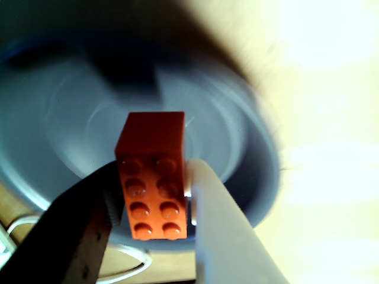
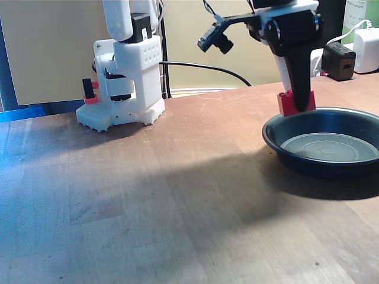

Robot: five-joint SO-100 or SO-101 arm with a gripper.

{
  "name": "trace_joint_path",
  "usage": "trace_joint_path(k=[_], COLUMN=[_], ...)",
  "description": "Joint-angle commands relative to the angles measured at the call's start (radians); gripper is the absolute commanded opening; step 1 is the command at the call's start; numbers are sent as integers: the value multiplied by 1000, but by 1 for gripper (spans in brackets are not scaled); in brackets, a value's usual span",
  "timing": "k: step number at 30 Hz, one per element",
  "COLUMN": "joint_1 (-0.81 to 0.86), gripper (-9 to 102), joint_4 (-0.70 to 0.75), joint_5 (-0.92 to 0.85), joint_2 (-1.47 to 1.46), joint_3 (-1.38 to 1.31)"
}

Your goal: Grasp a lego block and put it in the bin.

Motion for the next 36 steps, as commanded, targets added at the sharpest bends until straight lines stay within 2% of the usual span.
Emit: trace_joint_path(k=[1, 12, 16, 20, 26, 31, 36], joint_1=[-5, -2, 23, 38, 54, 55, 55], gripper=[0, 0, 0, 0, 1, 12, 15], joint_4=[-3, -3, -3, -3, -2, -2, 0], joint_5=[6, 60, 37, -60, -75, -66, -64], joint_2=[-69, -314, -354, -365, -364, -362, -356], joint_3=[-115, -347, -360, -353, -347, -347, -347])
